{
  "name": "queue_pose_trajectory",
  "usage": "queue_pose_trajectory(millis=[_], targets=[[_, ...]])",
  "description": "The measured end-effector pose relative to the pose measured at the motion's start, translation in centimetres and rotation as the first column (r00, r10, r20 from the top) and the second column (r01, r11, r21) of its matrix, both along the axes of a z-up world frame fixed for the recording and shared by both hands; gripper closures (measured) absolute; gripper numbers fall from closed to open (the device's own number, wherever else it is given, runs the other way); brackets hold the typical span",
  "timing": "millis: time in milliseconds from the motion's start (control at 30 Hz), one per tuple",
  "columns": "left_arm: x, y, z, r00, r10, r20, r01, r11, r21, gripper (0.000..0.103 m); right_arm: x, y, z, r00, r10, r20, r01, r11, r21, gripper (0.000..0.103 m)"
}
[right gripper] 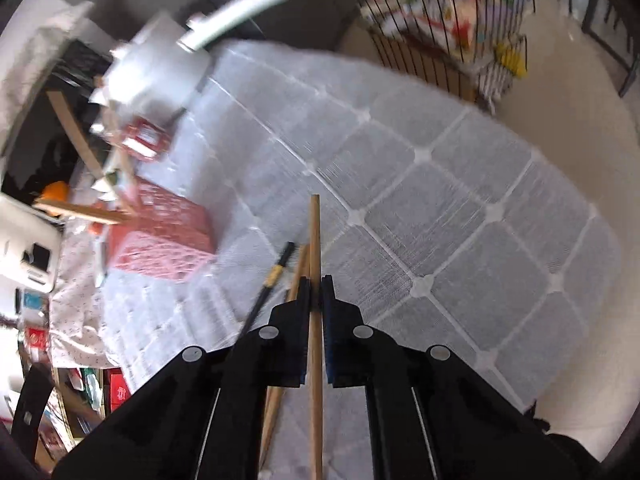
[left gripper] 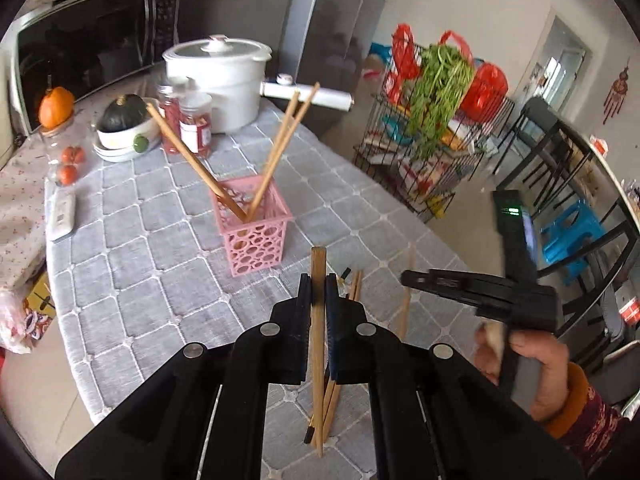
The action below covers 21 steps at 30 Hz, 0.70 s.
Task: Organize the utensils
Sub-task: 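Grasp a wooden chopstick and carry it toward the pink holder with the left gripper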
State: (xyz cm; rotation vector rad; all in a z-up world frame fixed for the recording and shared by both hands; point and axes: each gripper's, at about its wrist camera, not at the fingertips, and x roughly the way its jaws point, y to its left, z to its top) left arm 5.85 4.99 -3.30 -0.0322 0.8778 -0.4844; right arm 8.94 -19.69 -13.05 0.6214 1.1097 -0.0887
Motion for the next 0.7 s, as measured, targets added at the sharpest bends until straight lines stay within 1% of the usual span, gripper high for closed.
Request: queue_pose_trajectory(millis=[100,233,433,533,600,700], targets=[[-0.9,0.8,0.5,1.000,0.026,0.017,-0.025,0.999,-0.020,0.097,-1.4,0.6,2.7,0.997,0.027,0.075,-0.024,0.999,-0.029,0.097],[-2.1,1.5,1.6,0.997,0.058,0.045,-0.056,0.998,-0.036,0.097,-3.4,1.3,6.3,0.983,0.071,0.171,-0.062,0.996,-0.057,0.097],[-3.0,2.5,4.9,0.988,0.106,0.113,-0.096,0.991,-0.090,0.097,-4.8,1.9,10.7,0.959,0.103,0.263,-0.091,0.994,-0.058,0.097],[-2.7,2.9,7.0,0.978,0.141,0.154,-0.125,0.986,-0.110,0.097,-4.9,1.8,13.1,0.945,0.110,0.309,-0.096,0.994,-0.060,0.097],[-2.0,2.9,8.6,0.969,0.168,0.179,-0.149,0.982,-0.115,0.097,-4.4,1.6,15.2,0.932,0.105,0.346,-0.092,0.994,-0.056,0.097],[-0.7,3.0,11.5,0.944,0.223,0.243,-0.195,0.972,-0.134,0.097,-3.3,1.2,17.9,0.915,0.095,0.392,-0.081,0.995,-0.054,0.097]])
